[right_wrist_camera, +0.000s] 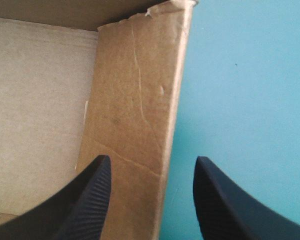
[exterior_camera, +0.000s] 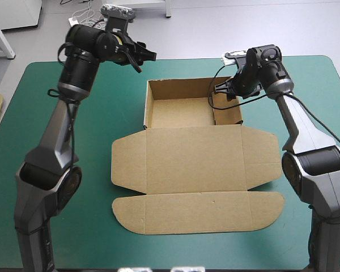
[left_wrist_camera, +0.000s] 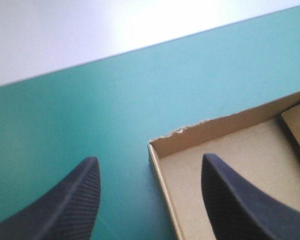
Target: Fold the box
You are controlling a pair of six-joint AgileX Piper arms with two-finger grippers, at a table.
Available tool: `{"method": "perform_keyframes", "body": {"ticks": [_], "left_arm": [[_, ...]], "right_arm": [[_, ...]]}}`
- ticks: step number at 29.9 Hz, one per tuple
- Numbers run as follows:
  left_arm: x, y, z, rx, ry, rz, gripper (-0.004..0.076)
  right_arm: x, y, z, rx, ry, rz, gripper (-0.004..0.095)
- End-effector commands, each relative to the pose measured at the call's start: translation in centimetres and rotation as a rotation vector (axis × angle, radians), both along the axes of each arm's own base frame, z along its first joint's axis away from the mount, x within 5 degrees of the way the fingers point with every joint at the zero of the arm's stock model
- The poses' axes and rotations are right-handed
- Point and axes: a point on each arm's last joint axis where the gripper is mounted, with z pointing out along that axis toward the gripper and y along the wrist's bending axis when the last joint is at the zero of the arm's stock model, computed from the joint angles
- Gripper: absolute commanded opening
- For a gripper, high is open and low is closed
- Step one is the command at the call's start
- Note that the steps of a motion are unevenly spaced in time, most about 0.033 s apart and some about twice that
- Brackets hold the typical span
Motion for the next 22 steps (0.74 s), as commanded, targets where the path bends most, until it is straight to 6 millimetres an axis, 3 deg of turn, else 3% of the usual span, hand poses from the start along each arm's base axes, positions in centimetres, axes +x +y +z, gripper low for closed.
{"method": "perform_keyframes", "body": {"ticks": [1,6,16,22], "left_arm": [[-5.8,2.5,6.3,0.01,-0.12,-0.014,0.0427],[-9.4,5.0,7.2,0.112,-0.117,0.039,0.0426],[-15.5,8.7,2.5,0.232,0.056,0.163,0.0424],[-18.7,10.2,1.5,0.216,0.076,0.198,0.0424]], "right_arm": [[-1.5,-0.7,4.3,0.014,-0.099,0.005,0.0483],[-1.5,-0.7,4.3,0.012,-0.099,0.004,0.0482],[-1.0,-0.6,3.3,0.004,-0.078,0.006,0.0482],[0.2,-0.2,0.5,0.0,-0.018,0.007,0.0482]]}}
